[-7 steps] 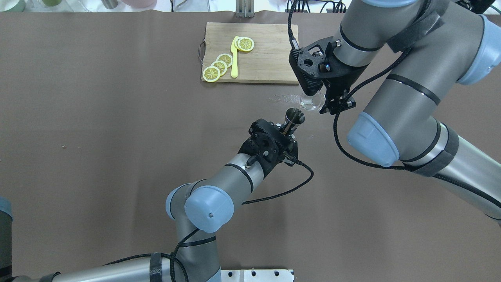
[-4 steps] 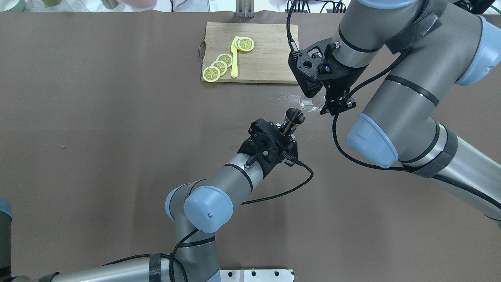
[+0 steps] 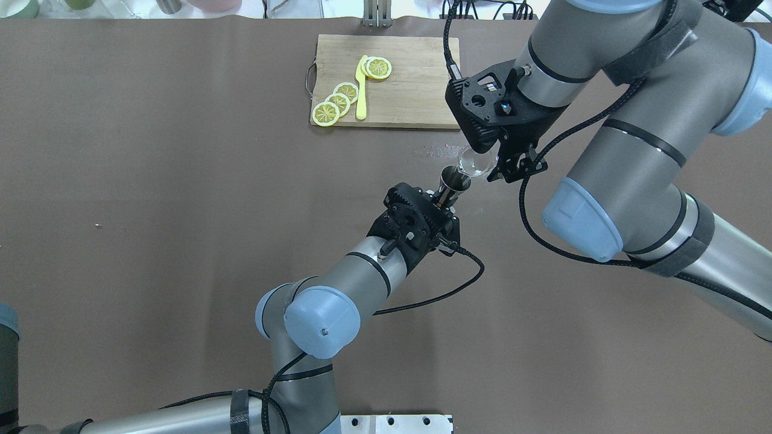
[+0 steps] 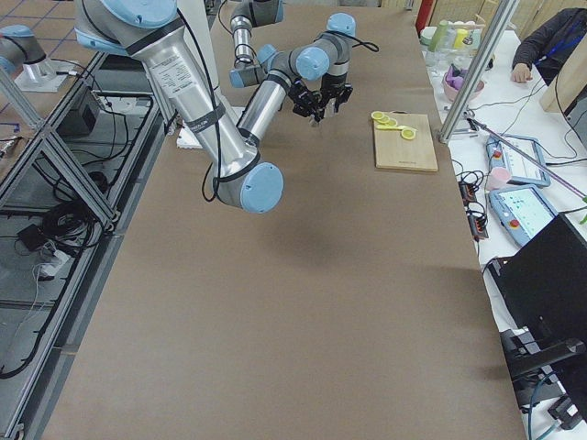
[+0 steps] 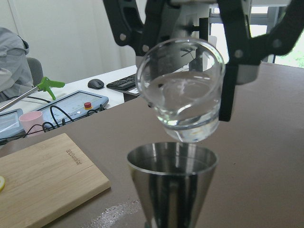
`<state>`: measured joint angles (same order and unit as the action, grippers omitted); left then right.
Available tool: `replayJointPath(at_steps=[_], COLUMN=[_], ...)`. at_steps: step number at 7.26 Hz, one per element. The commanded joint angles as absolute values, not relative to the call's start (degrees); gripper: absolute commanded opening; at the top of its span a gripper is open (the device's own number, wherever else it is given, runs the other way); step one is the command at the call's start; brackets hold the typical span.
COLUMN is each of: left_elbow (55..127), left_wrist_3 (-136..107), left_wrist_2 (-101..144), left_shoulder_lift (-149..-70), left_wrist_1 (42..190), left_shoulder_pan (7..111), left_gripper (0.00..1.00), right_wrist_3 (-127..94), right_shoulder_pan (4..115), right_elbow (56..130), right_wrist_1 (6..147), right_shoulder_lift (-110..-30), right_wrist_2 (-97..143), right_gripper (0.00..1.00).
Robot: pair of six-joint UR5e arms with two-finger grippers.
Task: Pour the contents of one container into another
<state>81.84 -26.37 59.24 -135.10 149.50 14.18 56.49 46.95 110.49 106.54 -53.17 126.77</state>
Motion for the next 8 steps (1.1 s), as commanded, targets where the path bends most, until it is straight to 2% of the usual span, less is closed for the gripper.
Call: replayJointPath(at_steps=[1,8], left_elbow=[81.7,82.2], left_wrist_3=[-26.4,-26.3], left_wrist_2=[59.2,59.3], left_shoulder_lift=[-135.3,-134.8], left_wrist_1=[149.4,149.5], left_shoulder_pan=[14.2,14.4], left_gripper=[0.00,0.00], right_wrist_3=[56.4,57.0], right_shoulder_pan=[47.5,62.0], right_elbow=[112.0,112.4], right_wrist_1=[103.5,92.0], right_shoulder_lift=[-55.7,-68.8], right_wrist_2=[130.8,147.1], right_gripper=[0.00,0.00])
